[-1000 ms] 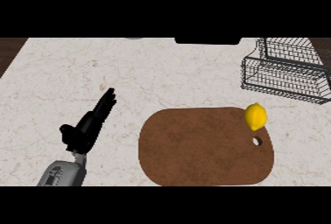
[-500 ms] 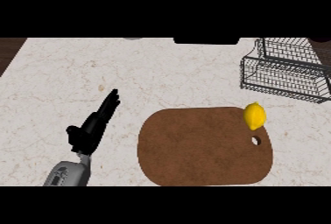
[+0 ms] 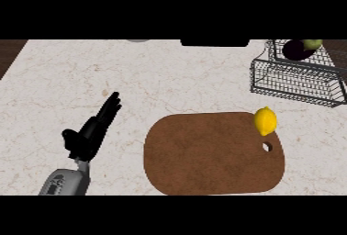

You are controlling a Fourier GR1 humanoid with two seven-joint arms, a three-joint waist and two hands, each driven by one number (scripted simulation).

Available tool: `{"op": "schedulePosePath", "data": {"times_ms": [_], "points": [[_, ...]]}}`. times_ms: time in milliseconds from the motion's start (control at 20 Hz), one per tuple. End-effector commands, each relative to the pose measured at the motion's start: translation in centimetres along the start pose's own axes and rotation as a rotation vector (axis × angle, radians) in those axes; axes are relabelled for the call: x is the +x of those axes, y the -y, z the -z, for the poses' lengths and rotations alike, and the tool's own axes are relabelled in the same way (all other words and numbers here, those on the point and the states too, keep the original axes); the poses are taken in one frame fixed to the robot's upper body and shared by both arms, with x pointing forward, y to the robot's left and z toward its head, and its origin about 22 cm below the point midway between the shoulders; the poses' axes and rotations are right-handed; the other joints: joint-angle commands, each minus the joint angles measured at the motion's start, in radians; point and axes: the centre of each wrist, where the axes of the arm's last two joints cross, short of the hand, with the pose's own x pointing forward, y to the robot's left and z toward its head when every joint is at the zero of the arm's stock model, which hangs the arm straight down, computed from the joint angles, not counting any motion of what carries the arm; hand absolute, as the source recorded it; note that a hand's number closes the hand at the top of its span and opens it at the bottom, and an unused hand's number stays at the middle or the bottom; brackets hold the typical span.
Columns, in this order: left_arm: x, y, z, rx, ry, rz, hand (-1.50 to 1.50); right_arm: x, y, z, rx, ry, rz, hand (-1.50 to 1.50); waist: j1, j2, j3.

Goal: Pick the eggplant from the cutting board and place it in the tiered basket

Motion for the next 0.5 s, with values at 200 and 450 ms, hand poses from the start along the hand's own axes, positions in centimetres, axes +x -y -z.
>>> {"op": "schedulePosePath", "data": {"times_ms": [200,450], "points": [[-0.6,-0.3,-0.6,0.002,0.013,0.000,0.00,2.3,5.2,-4.0,-0.370,0.087,0.093,-1.50,-0.003,0.001,-0.001],[0.2,-0.3,-0.2,0.002,0.020,-0.006,0.00,-1.3,10.4,-8.0,-0.667,0.141,0.126,-1.50,0.001,0.008,0.002]]}}
